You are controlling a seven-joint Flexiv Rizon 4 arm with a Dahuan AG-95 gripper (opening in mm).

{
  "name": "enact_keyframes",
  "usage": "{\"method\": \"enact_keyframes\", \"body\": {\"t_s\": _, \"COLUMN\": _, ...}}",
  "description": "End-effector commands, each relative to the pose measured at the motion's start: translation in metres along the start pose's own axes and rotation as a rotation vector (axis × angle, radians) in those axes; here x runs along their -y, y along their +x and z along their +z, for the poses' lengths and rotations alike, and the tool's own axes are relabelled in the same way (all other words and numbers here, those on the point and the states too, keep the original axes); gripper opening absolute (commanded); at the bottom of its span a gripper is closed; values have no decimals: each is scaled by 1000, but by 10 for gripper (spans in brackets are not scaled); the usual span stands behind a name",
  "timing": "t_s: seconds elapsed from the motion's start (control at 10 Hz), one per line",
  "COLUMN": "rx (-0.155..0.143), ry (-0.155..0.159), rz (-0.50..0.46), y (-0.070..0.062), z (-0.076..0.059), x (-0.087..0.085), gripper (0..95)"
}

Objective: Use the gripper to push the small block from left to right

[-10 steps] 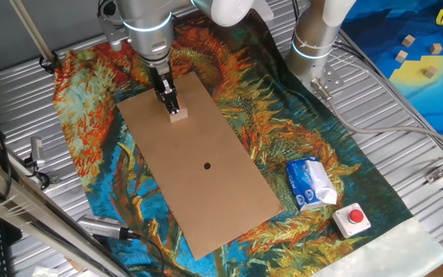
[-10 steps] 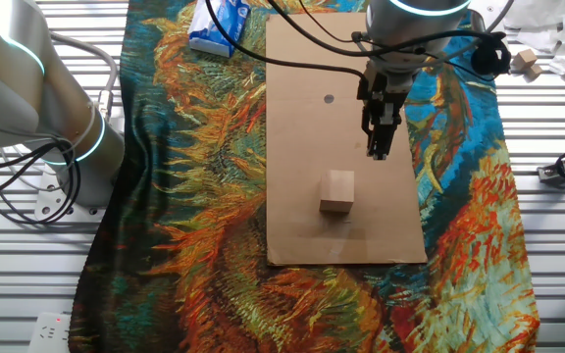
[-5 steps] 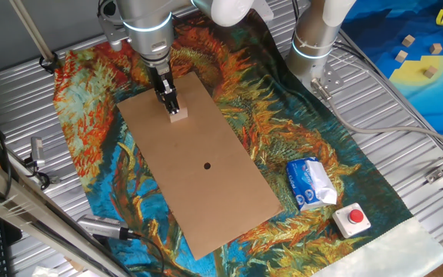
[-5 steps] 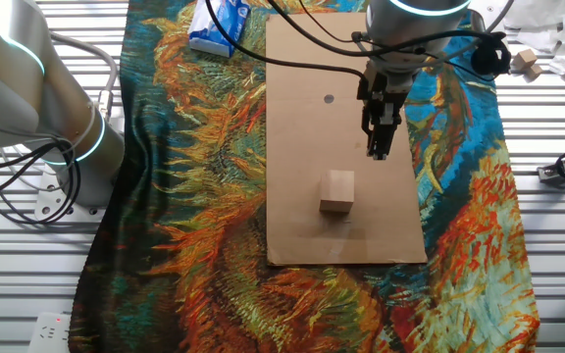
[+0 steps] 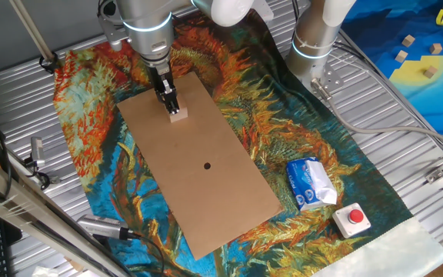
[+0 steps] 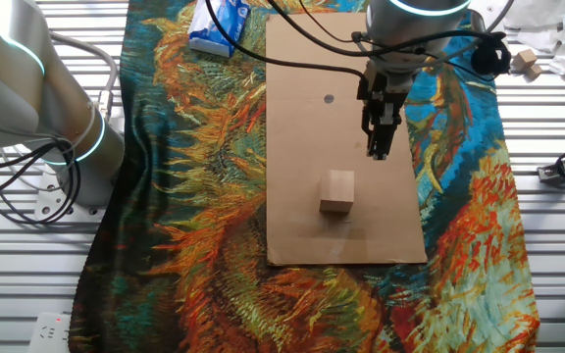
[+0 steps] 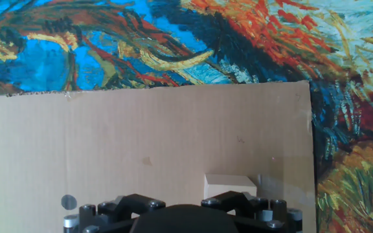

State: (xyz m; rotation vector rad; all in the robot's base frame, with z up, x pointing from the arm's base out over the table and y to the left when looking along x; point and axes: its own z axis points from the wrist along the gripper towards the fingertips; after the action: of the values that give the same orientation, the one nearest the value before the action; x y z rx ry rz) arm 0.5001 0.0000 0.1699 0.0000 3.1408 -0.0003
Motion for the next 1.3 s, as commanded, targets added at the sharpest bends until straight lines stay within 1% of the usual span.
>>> {"method": "enact_keyframes", "body": {"t_s": 0.1, "rx": -20, "ry": -621, "rz": 166, "y": 0, "z": 0, "x": 0, "gripper": 0}}
{"method": "enact_keyframes", "body": {"t_s": 0.2, "rx": -25, "ry": -543, "rz": 187, "y": 0, "z": 0, "x": 0, "gripper": 0}}
{"method": "enact_keyframes", "body": {"t_s": 0.3, "rx": -20, "ry": -482, "rz": 186, "y": 0, "z": 0, "x": 0, "gripper": 0}}
{"method": "enact_keyframes", "body": {"t_s": 0.4, "rx": -9, "ry": -341, "rz": 185, "y": 0, "z": 0, "x": 0, "gripper": 0}}
{"method": "enact_keyframes", "body": {"t_s": 0.5, "rx": -11, "ry": -297, "rz": 155, "y": 0, "z": 0, "x": 0, "gripper": 0}}
{"method": "enact_keyframes", "body": {"t_s": 0.6, "rx": -25, "ry": -196, "rz": 114, "y": 0, "z": 0, "x": 0, "gripper": 0}}
{"method": "enact_keyframes", "body": {"t_s": 0.7, "rx": -25, "ry": -178, "rz": 120, "y": 0, "z": 0, "x": 0, "gripper": 0}}
{"method": "enact_keyframes", "body": {"t_s": 0.8, "rx": -28, "ry": -180, "rz": 150, "y": 0, "z": 0, "x": 0, "gripper": 0}}
{"method": "enact_keyframes", "body": {"t_s": 0.9, "rx": -27, "ry": -179, "rz": 139, "y": 0, "z": 0, "x": 0, "gripper": 0}}
{"method": "enact_keyframes", "body": {"t_s": 1.0, "rx": -27, "ry": -169, "rz": 126, "y": 0, "z": 0, "x": 0, "gripper": 0}}
{"method": "enact_keyframes", "body": {"t_s": 1.1, "rx": -39, "ry": -131, "rz": 96, "y": 0, "z": 0, "x": 0, "gripper": 0}}
{"method": "enact_keyframes", "body": {"t_s": 1.2, "rx": -40, "ry": -93, "rz": 66, "y": 0, "z": 0, "x": 0, "gripper": 0}}
{"method": "enact_keyframes", "body": {"t_s": 1.3, "rx": -37, "ry": -82, "rz": 52, "y": 0, "z": 0, "x": 0, "gripper": 0}}
